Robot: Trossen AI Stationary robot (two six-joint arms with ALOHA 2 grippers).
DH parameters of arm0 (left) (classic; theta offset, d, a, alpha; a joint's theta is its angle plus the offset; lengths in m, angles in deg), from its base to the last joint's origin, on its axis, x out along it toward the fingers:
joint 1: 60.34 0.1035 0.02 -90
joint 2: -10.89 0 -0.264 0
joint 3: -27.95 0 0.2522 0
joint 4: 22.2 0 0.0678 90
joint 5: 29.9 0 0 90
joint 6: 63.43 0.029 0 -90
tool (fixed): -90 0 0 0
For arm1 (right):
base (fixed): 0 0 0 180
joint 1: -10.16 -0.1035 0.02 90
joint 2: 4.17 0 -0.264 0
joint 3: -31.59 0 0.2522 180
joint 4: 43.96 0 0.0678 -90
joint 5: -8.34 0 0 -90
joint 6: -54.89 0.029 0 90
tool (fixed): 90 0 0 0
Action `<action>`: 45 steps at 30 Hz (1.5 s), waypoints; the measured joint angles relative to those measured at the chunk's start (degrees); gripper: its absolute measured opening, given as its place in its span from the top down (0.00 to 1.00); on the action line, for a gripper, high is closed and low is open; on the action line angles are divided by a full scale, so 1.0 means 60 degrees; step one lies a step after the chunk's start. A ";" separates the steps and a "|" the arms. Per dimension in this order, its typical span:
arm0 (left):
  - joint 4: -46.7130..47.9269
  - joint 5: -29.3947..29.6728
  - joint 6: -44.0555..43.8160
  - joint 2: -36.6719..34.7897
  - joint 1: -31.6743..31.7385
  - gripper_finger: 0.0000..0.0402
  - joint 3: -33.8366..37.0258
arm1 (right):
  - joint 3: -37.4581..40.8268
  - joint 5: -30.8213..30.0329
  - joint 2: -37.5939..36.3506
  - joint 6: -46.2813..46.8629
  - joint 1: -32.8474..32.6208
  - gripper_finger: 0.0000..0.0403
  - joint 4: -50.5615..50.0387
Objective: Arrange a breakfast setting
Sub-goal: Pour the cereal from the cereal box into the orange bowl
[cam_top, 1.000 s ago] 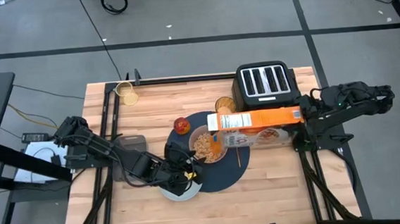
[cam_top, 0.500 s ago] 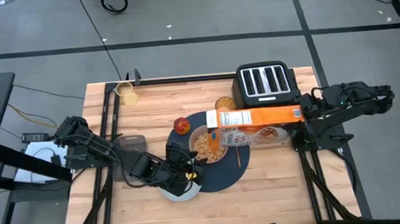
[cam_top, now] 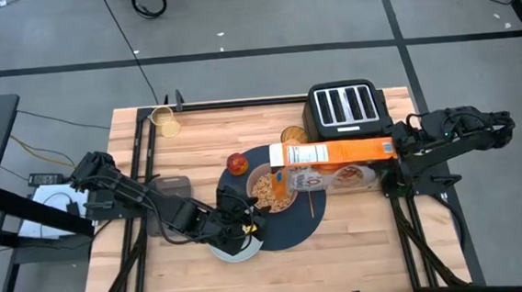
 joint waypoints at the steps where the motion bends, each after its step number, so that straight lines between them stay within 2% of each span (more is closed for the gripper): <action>1: -0.0003 0.0000 -0.0004 0.0000 0.0000 0.41 0.0000 | 0.0003 0.0003 0.0004 -0.0004 0.0000 0.28 0.0015; 45: -0.0254 -0.0175 0.0000 0.0000 -0.0004 0.41 0.0000 | -0.0266 -0.0018 0.0621 -0.0446 0.0000 0.29 0.0130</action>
